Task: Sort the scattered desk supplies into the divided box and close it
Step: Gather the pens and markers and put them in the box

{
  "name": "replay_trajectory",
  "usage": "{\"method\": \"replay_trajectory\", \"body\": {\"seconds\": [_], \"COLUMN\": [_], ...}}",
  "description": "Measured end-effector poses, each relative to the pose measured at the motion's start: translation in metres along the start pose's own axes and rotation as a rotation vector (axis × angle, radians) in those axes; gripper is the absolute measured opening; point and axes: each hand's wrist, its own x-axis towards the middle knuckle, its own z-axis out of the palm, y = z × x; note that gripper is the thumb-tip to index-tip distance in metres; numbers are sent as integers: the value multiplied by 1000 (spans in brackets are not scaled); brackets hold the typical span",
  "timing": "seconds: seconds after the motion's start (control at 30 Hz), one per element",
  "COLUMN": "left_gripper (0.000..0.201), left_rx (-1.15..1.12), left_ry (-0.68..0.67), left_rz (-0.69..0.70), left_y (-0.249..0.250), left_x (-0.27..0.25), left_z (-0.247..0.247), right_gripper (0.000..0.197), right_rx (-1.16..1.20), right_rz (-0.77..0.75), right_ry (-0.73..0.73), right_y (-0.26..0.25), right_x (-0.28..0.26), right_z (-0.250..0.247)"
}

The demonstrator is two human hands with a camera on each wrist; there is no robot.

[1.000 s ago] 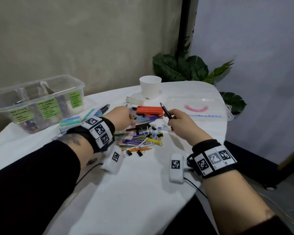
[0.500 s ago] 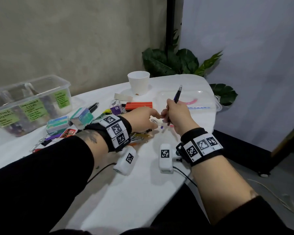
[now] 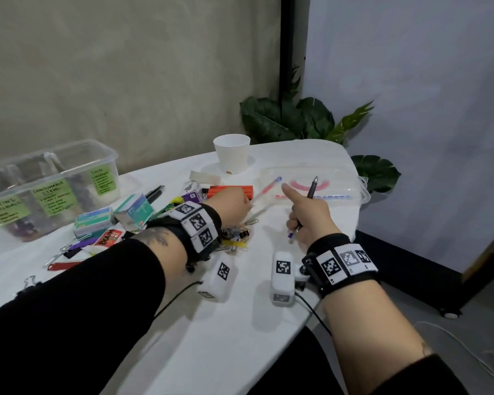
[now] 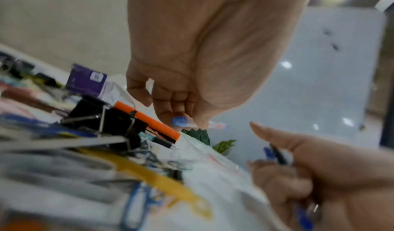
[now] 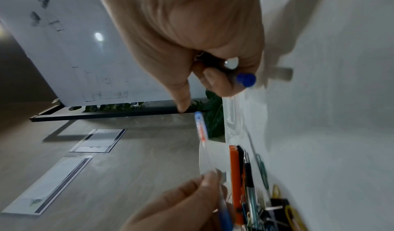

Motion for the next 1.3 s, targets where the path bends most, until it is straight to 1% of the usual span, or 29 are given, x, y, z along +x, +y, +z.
{"method": "replay_trajectory", "body": {"seconds": [0.07, 0.1, 0.13, 0.17, 0.2, 0.23, 0.27, 0.33, 0.4, 0.47, 0.6, 0.67, 0.73, 0.8, 0.83, 0.93, 0.97, 1.0, 1.03, 1.1, 1.13, 1.17, 1.2, 1.23, 1.27, 1.3], "left_gripper": [20, 18, 20, 23, 23, 21, 17, 16, 21, 28, 29, 29, 28, 23, 21, 23, 24, 24, 21, 20, 23, 27, 28, 26, 26, 29], "left_rx": [-287, -373, -396, -379, -323, -239, -151, -19, 52, 90, 151, 148, 129, 77, 26, -244, -343, -431, -498, -554, -532, -490, -428, -336, -242, -173], "left_ry": [6, -10, -20, 2, 56, 117, 146, 93, 31, 3, -59, -93, -110, -65, -12, 175, 188, 156, 87, -45, -58, -40, -15, -17, -58, -127], "left_rz": [22, 56, 83, 80, 46, 6, -21, -22, -35, -73, -103, -120, -144, -160, -161, -131, -95, -50, -7, 52, 59, 53, 37, 19, 1, -15], "left_y": [-4, -6, -8, -13, -20, -28, -37, -49, -53, -55, -58, -60, -63, -65, -66, -63, -60, -57, -53, -49, -49, -49, -52, -55, -58, -62], "left_x": [-2, -4, -4, -3, 0, 3, 4, 6, 8, 9, 10, 9, 8, 8, 7, 1, -2, -5, -9, -14, -14, -15, -16, -17, -19, -22], "left_z": [-5, -8, -10, -10, -12, -13, -14, -12, -10, -8, 0, 3, 2, -1, -3, -10, -13, -16, -19, -21, -21, -21, -22, -23, -25, -26], "right_gripper": [39, 36, 31, 25, 22, 22, 23, 26, 30, 35, 39, 37, 30, 24, 19, 14, 15, 17, 19, 18, 17, 19, 22, 25, 26, 28], "right_rx": [4, 27, 54, 78, 89, 89, 72, 25, 0, 1, 147, 242, 261, 233, 214, 142, 121, 106, 96, 79, 78, 81, 84, 88, 96, 115], "right_rz": [45, 52, 42, 22, 0, -17, -36, -60, -61, -45, 52, 99, 107, 92, 83, 51, 49, 50, 52, 44, 41, 42, 49, 59, 66, 65], "right_ry": [-115, -164, -194, -207, -204, -197, -189, -170, -143, -118, -121, -160, -189, -199, -201, -224, -236, -243, -245, -242, -239, -235, -231, -223, -211, -199], "right_y": [3, 5, 7, 8, 10, 11, 12, 12, 11, 8, 6, 6, 7, 9, 11, 21, 23, 25, 26, 27, 28, 28, 29, 29, 28, 28], "right_x": [-3, -6, -9, -11, -13, -14, -15, -15, -14, -14, -15, -17, -18, -20, -21, -21, -22, -22, -22, -23, -23, -24, -24, -24, -23, -23], "right_z": [8, 14, 20, 25, 30, 33, 36, 37, 36, 36, 39, 41, 44, 48, 51, 55, 56, 57, 57, 58, 57, 57, 55, 55, 54, 54]}}
